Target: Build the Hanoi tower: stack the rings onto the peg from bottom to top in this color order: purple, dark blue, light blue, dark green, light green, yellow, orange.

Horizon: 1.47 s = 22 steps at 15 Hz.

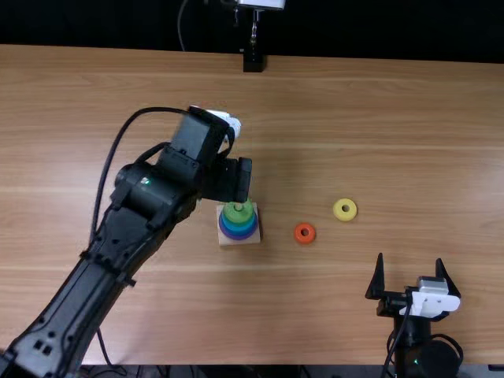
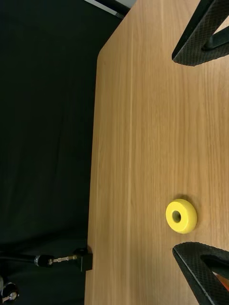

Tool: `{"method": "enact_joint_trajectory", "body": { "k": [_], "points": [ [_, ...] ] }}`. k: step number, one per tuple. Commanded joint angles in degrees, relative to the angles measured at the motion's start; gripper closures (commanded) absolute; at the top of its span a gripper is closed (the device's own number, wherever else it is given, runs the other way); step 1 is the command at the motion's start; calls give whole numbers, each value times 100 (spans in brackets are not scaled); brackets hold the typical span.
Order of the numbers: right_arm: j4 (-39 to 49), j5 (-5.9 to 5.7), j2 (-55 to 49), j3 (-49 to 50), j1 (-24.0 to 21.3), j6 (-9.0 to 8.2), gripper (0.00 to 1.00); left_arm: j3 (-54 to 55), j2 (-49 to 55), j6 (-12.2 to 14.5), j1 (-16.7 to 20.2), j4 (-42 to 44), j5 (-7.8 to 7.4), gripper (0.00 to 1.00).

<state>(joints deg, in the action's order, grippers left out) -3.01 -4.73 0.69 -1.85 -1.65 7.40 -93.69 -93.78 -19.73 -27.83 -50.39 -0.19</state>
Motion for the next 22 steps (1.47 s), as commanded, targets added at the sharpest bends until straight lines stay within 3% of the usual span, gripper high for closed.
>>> {"method": "enact_joint_trajectory", "body": {
  "k": [1, 4, 6, 8, 11, 12, 14, 15, 19, 22],
  "points": [
    [10, -23, -69, 79, -37, -2, 0, -150, 422, 11, 270, 135, -3, 0],
    [10, -23, -69, 79, -37, -2, 0, 264, 1134, 32, 867, 451, 19, 0],
    [10, -23, -69, 79, -37, -2, 0, 1107, 1837, 32, 1676, 525, 8, 0],
    [20, -23, -69, 79, -37, -2, 0, 2294, 2786, 43, 2142, 1295, 8, 0],
    [10, -23, -69, 79, -37, -2, 0, 4561, 4333, 85, 2274, 2719, 19, 0],
    [20, -23, -69, 79, -37, -2, 0, 5352, 5036, 264, 2283, 3067, 19, 0],
    [10, -23, -69, 79, -37, -2, 0, 6592, 6214, 1013, 2283, 3721, 40, 0],
    [20, -23, -69, 79, -37, -2, 0, 7145, 6688, 1182, 2300, 3963, 50, 0],
    [10, -23, -69, 79, -46, -2, 0, 8639, 8253, 1160, 2520, 4322, 71, 0],
    [10, -23, -69, 79, -37, -2, 0, 9000, 9044, 1171, 2502, 4227, 40, 0]
  ]
}}
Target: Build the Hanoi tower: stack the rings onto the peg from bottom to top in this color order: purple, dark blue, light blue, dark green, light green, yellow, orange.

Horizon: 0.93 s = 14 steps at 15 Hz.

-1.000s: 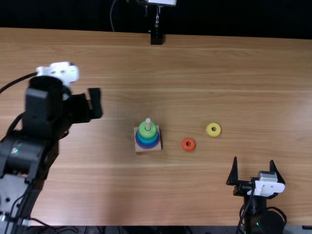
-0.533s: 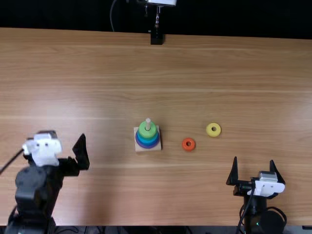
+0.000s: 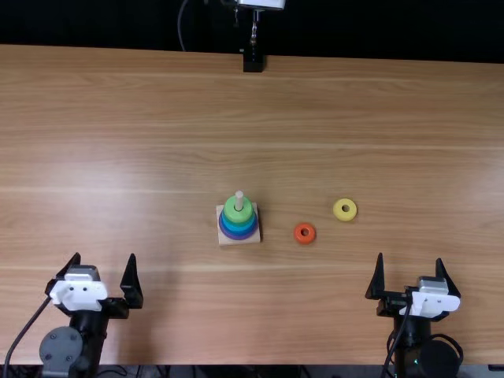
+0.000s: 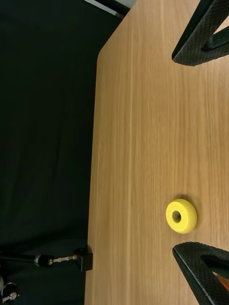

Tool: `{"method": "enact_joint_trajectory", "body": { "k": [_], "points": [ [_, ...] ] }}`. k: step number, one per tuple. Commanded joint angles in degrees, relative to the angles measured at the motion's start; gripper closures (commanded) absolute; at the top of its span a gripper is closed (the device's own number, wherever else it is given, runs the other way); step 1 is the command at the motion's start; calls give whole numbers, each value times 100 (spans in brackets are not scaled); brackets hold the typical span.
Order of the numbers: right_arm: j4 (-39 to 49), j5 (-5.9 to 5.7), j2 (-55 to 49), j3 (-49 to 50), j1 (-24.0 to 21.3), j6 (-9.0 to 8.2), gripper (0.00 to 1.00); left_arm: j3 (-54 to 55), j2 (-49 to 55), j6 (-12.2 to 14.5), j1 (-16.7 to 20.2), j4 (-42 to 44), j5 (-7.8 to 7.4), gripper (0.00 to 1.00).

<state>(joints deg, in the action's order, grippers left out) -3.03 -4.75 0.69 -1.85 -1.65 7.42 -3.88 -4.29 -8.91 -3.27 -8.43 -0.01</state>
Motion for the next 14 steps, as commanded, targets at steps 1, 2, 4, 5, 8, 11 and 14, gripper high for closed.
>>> {"method": "enact_joint_trajectory", "body": {
  "k": [1, 2, 4, 5, 8, 11, 14],
  "points": [
    [12, -20, -69, 79, -37, -4, 0, 107, 131, 110, 46, 41, 12, 0],
    [12, -20, -69, 79, -37, -4, 0, 221, 254, 100, 37, 41, 12, 0],
    [12, -20, -69, 79, -37, -4, 0, 291, 429, 142, 2, 62, -9, 0],
    [12, -20, -69, 79, -37, -4, 0, 318, 429, 152, -7, 83, -20, 0],
    [12, -20, -69, 79, -37, -4, 0, 344, 429, 152, 2, 94, -20, 0],
    [12, -20, -69, 79, -37, -4, 0, 353, 429, 142, -7, 125, 54, 0],
    [12, -20, -69, 79, -37, -4, 0, 362, 429, 142, -16, 125, 64, 0]
  ]
}}
